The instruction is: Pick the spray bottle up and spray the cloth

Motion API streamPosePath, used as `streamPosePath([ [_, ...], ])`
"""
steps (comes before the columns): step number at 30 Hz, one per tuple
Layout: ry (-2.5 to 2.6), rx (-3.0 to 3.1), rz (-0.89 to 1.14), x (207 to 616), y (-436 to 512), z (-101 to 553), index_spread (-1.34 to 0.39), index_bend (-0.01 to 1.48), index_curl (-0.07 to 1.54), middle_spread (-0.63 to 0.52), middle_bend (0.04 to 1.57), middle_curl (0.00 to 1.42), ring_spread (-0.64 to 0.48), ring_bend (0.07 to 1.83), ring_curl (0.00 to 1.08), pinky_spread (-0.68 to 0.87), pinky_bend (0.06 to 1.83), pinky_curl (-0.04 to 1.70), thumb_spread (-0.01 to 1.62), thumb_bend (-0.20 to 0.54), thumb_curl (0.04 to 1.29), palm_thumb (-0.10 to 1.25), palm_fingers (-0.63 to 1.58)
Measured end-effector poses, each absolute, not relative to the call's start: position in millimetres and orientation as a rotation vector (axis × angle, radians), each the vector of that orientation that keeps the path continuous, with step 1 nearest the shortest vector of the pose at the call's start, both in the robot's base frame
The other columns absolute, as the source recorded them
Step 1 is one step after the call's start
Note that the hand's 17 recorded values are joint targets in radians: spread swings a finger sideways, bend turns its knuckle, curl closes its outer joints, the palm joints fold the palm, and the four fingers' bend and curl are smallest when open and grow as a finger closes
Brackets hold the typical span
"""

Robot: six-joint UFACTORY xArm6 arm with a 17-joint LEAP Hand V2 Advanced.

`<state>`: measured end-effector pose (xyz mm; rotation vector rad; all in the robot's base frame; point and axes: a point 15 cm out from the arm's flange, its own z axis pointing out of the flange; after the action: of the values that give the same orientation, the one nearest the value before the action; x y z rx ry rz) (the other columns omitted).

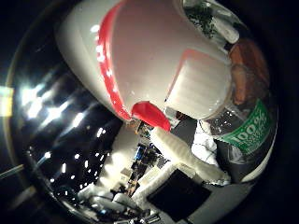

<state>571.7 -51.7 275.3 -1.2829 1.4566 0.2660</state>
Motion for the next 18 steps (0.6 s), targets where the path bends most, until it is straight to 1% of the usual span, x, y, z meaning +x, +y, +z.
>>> streamPosePath([
  [6,1.439,-1.3,0.292,571,-36,274,-0.22,0.18,0.3,0.05,0.35,0.39,0.05,0.57,0.28,0.23,0.41,0.28,1.11,-0.02,0.29,0.56,0.46],
  [11,1.423,-1.308,0.303,570,-30,275,-0.25,0.19,0.33,-0.03,0.43,0.42,-0.04,0.69,0.3,0.08,0.44,0.25,1.13,-0.02,0.29,0.57,0.64],
  [14,1.415,-1.305,0.31,571,-26,276,-0.27,0.19,0.35,-0.08,0.48,0.45,-0.09,0.79,0.33,-0.05,0.55,0.25,1.15,-0.014,0.29,0.59,0.77],
  [15,1.412,-1.306,0.315,571,-25,276,-0.29,0.19,0.36,-0.09,0.49,0.46,-0.1,0.82,0.34,-0.11,0.61,0.26,1.16,-0.01,0.29,0.61,0.83],
  [18,1.391,-1.307,0.352,567,-18,275,-0.31,0.2,0.39,-0.12,0.53,0.48,-0.13,0.86,0.35,-0.21,0.71,0.26,1.18,-0.008,0.29,0.65,0.92],
])
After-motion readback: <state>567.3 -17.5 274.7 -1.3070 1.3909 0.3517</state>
